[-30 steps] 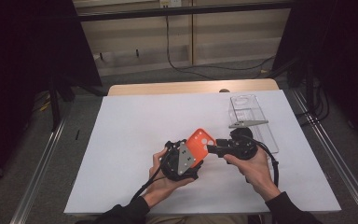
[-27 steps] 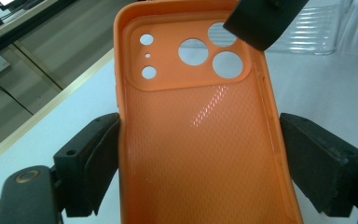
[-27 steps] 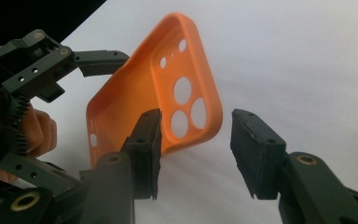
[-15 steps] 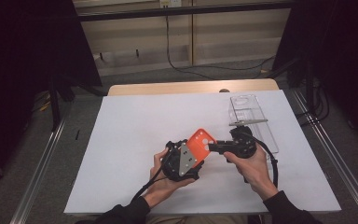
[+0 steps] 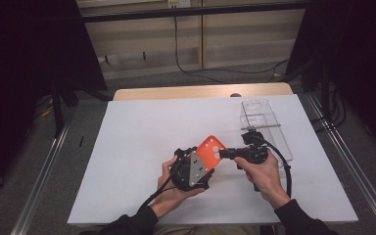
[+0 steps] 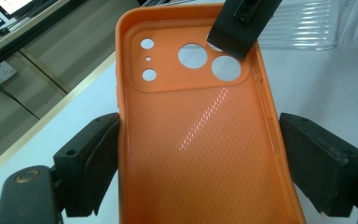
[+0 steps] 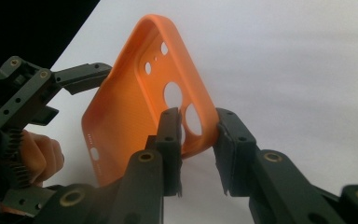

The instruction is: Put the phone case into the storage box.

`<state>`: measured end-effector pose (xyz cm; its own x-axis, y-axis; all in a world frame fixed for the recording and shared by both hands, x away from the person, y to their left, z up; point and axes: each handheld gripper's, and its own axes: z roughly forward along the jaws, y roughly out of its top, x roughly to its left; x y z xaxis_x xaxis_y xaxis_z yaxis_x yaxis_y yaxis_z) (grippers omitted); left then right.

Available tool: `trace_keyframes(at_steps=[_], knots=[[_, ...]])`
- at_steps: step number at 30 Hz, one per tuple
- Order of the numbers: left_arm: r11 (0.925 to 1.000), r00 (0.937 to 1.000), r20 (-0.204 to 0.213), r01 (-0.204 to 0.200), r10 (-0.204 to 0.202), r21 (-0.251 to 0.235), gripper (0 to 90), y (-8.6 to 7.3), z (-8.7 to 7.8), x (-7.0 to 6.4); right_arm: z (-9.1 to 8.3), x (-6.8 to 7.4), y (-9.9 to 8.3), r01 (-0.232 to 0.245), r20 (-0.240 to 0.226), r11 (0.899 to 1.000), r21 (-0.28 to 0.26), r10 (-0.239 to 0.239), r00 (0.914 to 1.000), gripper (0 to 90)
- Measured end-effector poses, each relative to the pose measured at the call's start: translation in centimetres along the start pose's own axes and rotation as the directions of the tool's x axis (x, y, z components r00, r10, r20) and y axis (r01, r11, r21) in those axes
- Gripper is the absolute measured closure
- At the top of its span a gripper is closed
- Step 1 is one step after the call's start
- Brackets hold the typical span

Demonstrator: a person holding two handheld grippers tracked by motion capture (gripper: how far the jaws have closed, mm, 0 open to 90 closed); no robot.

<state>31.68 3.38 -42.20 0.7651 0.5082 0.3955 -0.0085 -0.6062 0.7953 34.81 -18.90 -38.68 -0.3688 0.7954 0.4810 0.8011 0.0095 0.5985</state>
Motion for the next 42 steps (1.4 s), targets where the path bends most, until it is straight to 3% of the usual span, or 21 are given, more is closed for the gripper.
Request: trace_keyframes(at_steps=[4, 10, 24, 31, 37, 42], knots=[[1.0000, 1.0000, 0.000, -0.005, 0.005, -0.003, 15.5, -0.1, 0.0, -0.1, 0.0, -0.3, -0.1, -0.039, -0.014, 0.999, -0.002, 0.039, 0.9991, 75.1], [1.0000, 0.9999, -0.014, -0.004, 0.004, -0.006, 15.3, -0.2, 0.2, -0.1, -0.3, -0.1, -0.2, -0.058, -0.029, 0.998, -0.034, 0.057, 0.9980, 79.7], [0.9997, 0.9997, -0.016, 0.020, -0.021, -0.013, 13.4, -0.3, 0.5, 0.2, -0.7, 0.5, -0.2, -0.031, -0.024, 0.996, -0.080, 0.029, 0.9993, 80.7], [0.9943, 0.9932, 0.050, 0.106, -0.105, -0.007, 12.9, -0.5, 0.7, 1.1, -0.9, 0.6, -0.3, -0.002, -0.022, 0.995, -0.102, 0.000, 0.9998, 80.9], [0.9930, 0.9906, 0.070, 0.118, -0.118, -0.005, 7.1, -0.6, 0.7, 1.3, -1.2, 0.6, -0.2, 0.021, -0.004, 0.993, -0.117, -0.021, 0.9998, 81.0], [0.9844, 0.9786, 0.110, 0.176, -0.174, -0.005, 5.7, -0.7, 0.6, 2.0, -1.6, 0.4, -0.2, 0.031, 0.005, 0.990, -0.135, -0.030, 0.9995, 81.0]])
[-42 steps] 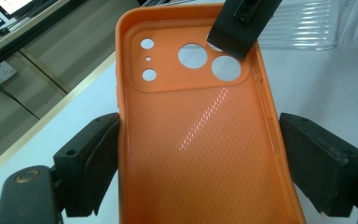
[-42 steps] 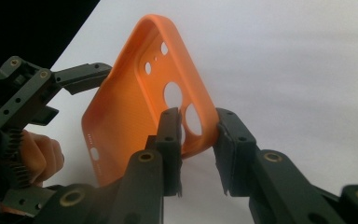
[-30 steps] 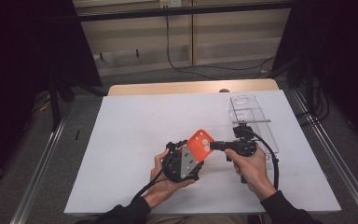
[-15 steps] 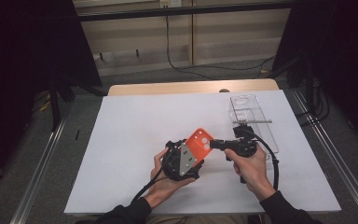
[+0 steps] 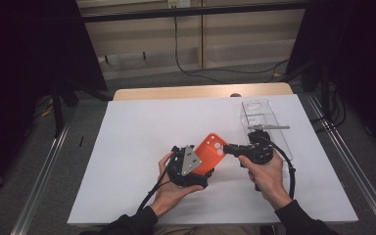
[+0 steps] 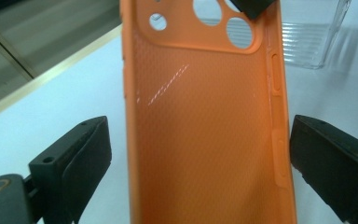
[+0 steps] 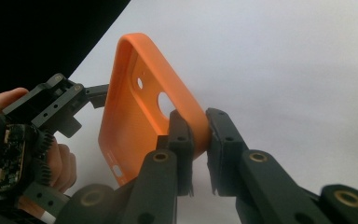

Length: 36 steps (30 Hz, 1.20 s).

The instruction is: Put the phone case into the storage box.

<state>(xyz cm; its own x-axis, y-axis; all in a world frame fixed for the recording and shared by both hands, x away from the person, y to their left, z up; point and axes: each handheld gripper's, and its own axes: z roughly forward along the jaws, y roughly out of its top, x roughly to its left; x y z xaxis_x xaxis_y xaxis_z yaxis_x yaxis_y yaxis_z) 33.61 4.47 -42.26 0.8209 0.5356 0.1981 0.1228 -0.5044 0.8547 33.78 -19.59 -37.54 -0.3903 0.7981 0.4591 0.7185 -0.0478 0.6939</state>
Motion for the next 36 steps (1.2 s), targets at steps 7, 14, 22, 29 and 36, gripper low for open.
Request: trace_keyframes(at_steps=[7, 14, 22, 29, 36], knots=[[0.9997, 0.9996, -0.027, -0.012, 0.011, -0.020, 4.9, 0.2, -0.8, 0.4, -0.3, -0.1, 0.1, 0.036, 0.026, 0.999, -0.013, -0.036, 0.9990, 81.0], [0.9991, 0.9995, 0.005, 0.030, -0.030, -0.030, 3.6, 0.0, -1.3, 1.4, -0.7, -0.1, 0.1, 0.065, 0.047, 0.998, -0.026, -0.064, 0.9968, 81.0], [0.9958, 0.9967, 0.026, 0.078, -0.077, -0.047, 2.8, -0.6, -2.2, 2.5, -1.3, 0.1, 0.3, 0.093, 0.049, 0.994, -0.048, -0.091, 0.9947, 80.9], [0.9922, 0.9942, -0.015, 0.105, -0.107, -0.066, 2.8, -1.5, -2.9, 3.4, -1.6, -0.1, 0.4, 0.124, 0.060, 0.990, -0.068, -0.120, 0.9909, 80.9], [0.9838, 0.9863, -0.030, 0.159, -0.162, -0.082, 2.8, -2.4, -3.8, 4.8, -1.8, -0.4, 0.4, 0.143, 0.072, 0.986, -0.080, -0.138, 0.9878, 80.9]])
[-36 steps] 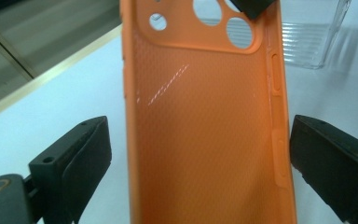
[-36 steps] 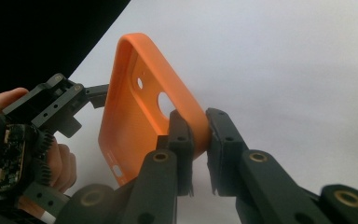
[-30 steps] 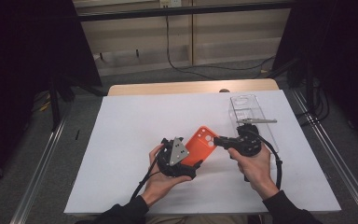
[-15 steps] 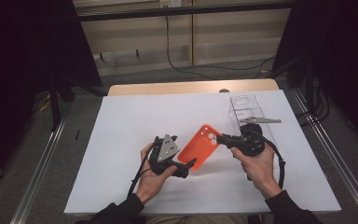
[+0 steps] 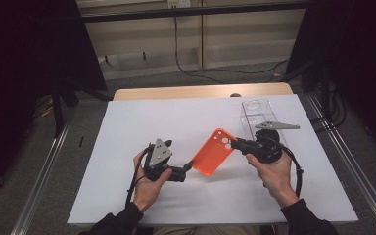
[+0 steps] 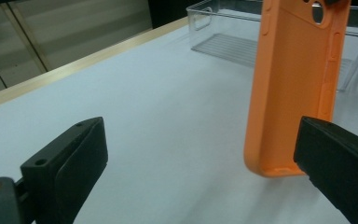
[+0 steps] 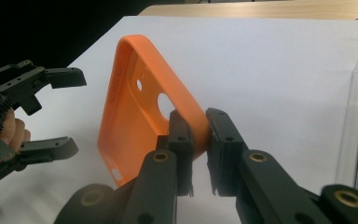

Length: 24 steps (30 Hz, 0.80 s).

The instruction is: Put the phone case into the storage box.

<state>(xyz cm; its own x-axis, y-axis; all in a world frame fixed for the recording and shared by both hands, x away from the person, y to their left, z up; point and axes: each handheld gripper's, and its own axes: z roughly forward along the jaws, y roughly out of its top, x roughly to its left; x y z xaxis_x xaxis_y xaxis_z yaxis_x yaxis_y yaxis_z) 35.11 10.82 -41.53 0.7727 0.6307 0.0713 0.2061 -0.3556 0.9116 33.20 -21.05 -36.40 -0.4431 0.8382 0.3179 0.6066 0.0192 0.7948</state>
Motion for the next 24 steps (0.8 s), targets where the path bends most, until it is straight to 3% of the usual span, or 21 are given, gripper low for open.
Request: trace_keyframes(at_steps=[5, 9, 12, 16, 24], knots=[[1.0000, 0.9996, -0.028, 0.003, -0.003, -0.007, 2.8, -0.6, -1.1, 0.5, -0.4, -0.3, 0.2, 0.009, 0.014, 1.000, -0.016, -0.008, 0.9999, 80.9], [0.9992, 0.9977, -0.056, 0.038, -0.038, -0.009, 2.8, -1.6, -2.4, 1.1, -0.7, -0.7, 0.3, 0.021, 0.027, 0.999, -0.030, -0.020, 0.9994, 80.9], [0.9971, 0.9948, -0.079, 0.061, -0.064, -0.045, 2.8, -1.9, -3.2, 1.6, -0.7, -0.9, 0.3, 0.026, 0.034, 0.999, -0.030, -0.025, 0.9991, 80.8], [0.9931, 0.9930, -0.096, 0.059, -0.068, -0.101, 2.8, -2.1, -4.3, 2.1, -0.6, -1.0, 0.3, 0.025, 0.039, 0.999, -0.035, -0.024, 0.9990, 80.8], [0.9839, 0.9855, -0.137, 0.078, -0.100, -0.161, 2.9, -3.2, -5.7, 3.2, -1.0, -1.1, 0.6, 0.039, 0.044, 0.998, -0.048, -0.037, 0.9983, 80.9]])
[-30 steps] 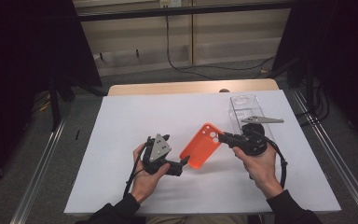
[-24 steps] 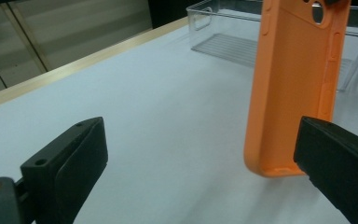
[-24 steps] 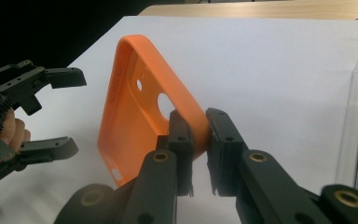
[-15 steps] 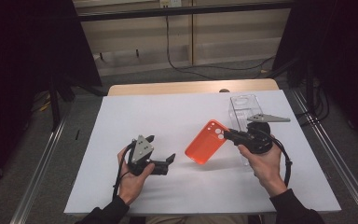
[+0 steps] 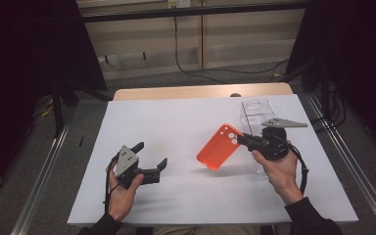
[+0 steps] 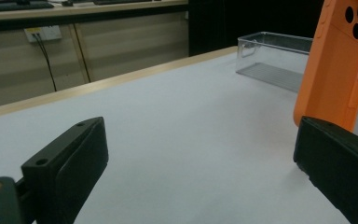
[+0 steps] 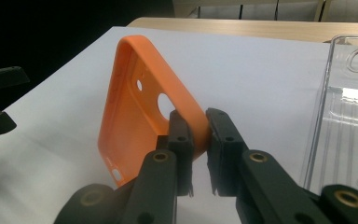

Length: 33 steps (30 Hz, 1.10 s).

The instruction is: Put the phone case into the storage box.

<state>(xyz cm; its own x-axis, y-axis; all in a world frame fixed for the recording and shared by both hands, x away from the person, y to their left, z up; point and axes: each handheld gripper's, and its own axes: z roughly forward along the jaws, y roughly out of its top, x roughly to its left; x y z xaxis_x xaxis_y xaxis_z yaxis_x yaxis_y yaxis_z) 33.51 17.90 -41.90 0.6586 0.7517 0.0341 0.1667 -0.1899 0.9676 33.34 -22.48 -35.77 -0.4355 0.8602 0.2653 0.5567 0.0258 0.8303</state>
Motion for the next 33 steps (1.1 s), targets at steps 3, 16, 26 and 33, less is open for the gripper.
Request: trace_keyframes(at_steps=[3, 16, 26, 33], knots=[[0.9999, 0.9999, -0.009, 0.011, -0.011, -0.011, 2.9, -0.2, -0.5, 0.3, -0.2, -0.2, 0.2, 0.001, 0.002, 1.000, -0.007, -0.001, 1.0000, 80.9], [1.0000, 0.9987, -0.050, -0.001, 0.001, 0.008, 2.0, -1.0, -2.8, 0.8, -0.5, -0.4, 1.6, 0.030, 0.019, 0.999, -0.036, -0.030, 0.9994, 80.8], [0.9988, 0.9968, -0.078, 0.014, -0.017, -0.047, 1.5, -1.1, -4.7, 2.0, -0.9, -1.2, 2.8, 0.037, 0.049, 0.998, -0.051, -0.034, 0.9982, 80.8], [0.9957, 0.9948, -0.075, 0.064, -0.069, -0.068, 2.5, -1.8, -4.5, 1.9, -1.0, -2.0, 3.3, 0.046, 0.075, 0.997, -0.056, -0.042, 0.9963, 80.8]])
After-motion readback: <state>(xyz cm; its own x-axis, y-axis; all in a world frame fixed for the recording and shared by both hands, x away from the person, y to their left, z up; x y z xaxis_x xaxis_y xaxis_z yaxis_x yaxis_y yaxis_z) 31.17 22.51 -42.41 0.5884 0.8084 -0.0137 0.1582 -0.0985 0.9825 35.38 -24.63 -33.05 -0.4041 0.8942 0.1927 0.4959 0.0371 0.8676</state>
